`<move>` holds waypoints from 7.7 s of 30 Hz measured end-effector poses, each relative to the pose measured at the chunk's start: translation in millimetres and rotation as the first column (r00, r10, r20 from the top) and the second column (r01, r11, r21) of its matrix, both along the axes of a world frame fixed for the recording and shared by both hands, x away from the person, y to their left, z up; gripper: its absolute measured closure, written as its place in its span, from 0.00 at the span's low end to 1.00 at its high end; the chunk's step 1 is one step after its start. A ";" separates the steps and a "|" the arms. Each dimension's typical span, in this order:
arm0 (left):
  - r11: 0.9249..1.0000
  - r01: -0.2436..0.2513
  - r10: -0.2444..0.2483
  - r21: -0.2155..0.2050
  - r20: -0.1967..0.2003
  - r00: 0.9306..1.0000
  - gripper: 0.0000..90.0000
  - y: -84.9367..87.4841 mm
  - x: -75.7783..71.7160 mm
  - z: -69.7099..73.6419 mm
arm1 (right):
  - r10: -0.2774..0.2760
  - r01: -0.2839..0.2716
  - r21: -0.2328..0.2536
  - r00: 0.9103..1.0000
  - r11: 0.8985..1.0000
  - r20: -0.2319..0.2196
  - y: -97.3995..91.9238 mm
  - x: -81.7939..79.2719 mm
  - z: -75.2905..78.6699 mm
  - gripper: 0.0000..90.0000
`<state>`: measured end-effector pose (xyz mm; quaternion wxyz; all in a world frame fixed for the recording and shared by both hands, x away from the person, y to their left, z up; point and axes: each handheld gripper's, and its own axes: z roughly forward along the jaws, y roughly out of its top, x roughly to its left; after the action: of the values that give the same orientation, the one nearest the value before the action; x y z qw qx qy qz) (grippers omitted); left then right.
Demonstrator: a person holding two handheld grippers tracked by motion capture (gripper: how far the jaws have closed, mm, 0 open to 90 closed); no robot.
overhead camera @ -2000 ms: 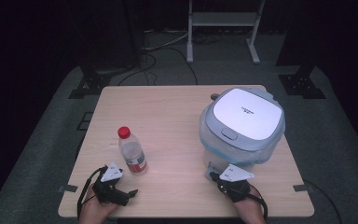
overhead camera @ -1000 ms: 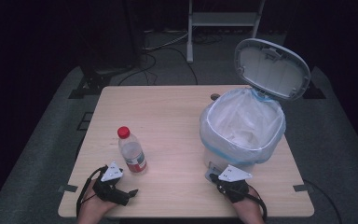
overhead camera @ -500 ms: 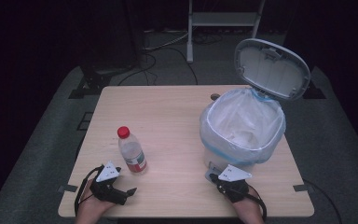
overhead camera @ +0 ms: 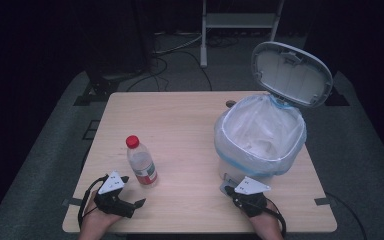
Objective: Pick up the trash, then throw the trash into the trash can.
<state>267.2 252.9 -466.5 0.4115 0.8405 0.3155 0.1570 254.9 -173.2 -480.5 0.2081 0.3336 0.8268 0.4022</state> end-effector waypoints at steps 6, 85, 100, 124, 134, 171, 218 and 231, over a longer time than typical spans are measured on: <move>1.000 0.005 -0.005 -0.014 0.015 1.000 0.00 1.6 2.2 5.9 | -0.002 0.002 0.001 1.000 1.000 -0.001 0.1 -0.1 0.0 1.00; 0.987 0.056 -0.034 -0.150 0.143 0.989 0.23 -16.0 40.1 34.2 | -0.003 0.003 0.008 1.000 1.000 -0.003 -0.2 0.0 -0.1 1.00; 0.987 0.050 -0.028 -0.151 0.145 0.989 0.29 -16.5 40.9 31.2 | -0.005 0.005 0.012 1.000 1.000 -0.006 -0.3 -0.2 -0.2 1.00; 0.979 0.060 -0.031 -0.193 0.149 0.988 0.31 -15.1 35.6 40.4 | -0.008 0.009 0.036 1.000 0.999 -0.014 -2.1 -0.5 -0.6 1.00; 0.969 0.062 -0.026 -0.239 0.148 0.989 0.32 -7.7 33.7 52.9 | -0.012 0.013 0.031 1.000 0.999 -0.022 -2.8 0.2 0.0 1.00; 0.920 0.147 -0.079 -0.363 0.196 0.977 0.32 -20.6 47.2 103.8 | -0.013 0.013 0.032 1.000 0.999 -0.028 -3.1 -0.4 0.1 1.00; 0.771 0.357 -0.231 -0.528 0.290 0.929 0.32 -82.4 76.5 188.2 | -0.002 0.002 0.029 1.000 1.000 -0.013 -3.6 0.6 -0.4 1.00; 0.741 0.423 -0.284 -0.522 0.327 0.901 0.32 -106.9 82.0 217.8 | -0.007 0.007 0.027 1.000 1.000 -0.019 -3.8 0.6 0.0 1.00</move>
<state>349.3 146.0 -248.7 0.7033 0.6952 0.1329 0.0663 255.5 -177.0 -480.4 0.1970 0.3433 0.8220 0.4095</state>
